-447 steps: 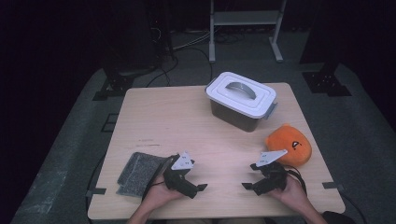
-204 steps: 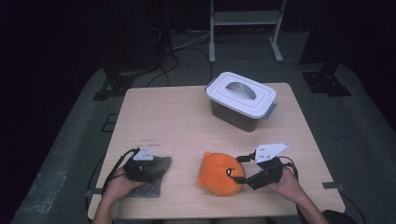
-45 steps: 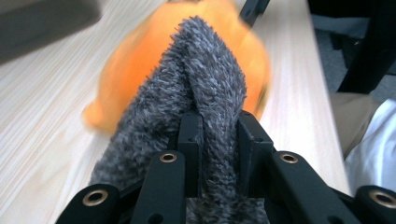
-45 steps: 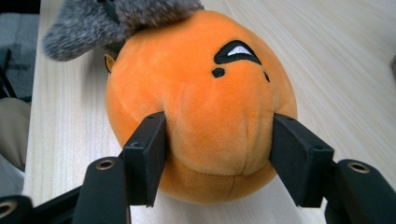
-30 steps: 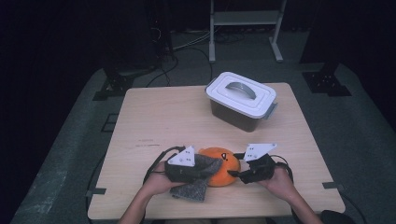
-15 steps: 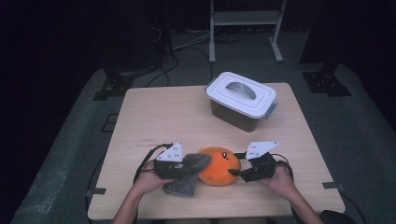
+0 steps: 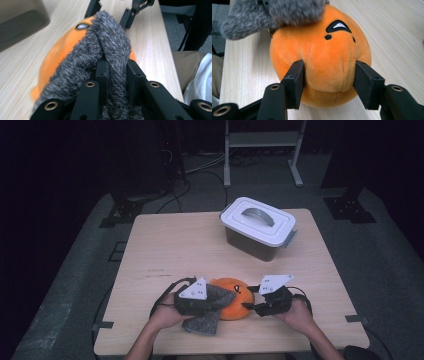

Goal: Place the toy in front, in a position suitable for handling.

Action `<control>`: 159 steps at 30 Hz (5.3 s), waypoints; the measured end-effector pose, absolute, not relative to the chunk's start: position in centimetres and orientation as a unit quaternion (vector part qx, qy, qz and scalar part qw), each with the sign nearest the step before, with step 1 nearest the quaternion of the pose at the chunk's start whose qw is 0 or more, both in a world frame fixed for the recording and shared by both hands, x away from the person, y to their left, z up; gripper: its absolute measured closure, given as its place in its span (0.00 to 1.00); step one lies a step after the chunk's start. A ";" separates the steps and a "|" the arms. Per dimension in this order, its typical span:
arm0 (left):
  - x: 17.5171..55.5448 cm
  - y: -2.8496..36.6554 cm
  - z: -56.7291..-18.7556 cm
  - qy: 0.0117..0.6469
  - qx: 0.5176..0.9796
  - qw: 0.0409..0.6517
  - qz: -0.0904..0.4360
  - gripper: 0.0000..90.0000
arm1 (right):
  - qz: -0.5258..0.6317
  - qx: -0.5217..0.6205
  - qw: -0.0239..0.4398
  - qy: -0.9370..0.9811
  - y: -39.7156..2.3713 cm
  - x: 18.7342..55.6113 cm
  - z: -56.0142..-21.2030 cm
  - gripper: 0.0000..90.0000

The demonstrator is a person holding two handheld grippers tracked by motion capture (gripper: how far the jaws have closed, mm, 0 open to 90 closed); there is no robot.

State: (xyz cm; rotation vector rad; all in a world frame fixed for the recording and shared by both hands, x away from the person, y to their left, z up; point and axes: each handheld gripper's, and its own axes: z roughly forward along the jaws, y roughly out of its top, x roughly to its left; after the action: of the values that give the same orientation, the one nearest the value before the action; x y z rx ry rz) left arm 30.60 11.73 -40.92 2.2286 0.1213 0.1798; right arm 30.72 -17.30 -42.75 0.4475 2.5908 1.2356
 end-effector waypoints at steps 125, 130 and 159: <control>31.7 13.9 -40.0 0.108 0.903 0.411 0.062 0.86 | 0.445 0.096 0.100 0.885 -16.1 29.0 -41.6 0.61; 32.1 14.6 -40.7 0.116 0.900 0.419 0.039 0.86 | 0.451 0.099 0.091 0.882 -16.2 29.2 -41.6 0.53; 32.6 16.0 -41.0 0.143 0.889 0.432 0.047 0.86 | 0.450 0.095 0.077 0.885 -16.7 29.0 -41.8 0.62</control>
State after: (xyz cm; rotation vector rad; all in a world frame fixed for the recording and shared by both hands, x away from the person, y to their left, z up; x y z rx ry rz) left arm 32.64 15.97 -41.03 2.2157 0.3560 0.1162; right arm 29.01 -16.68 -41.84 0.2839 2.6508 1.3490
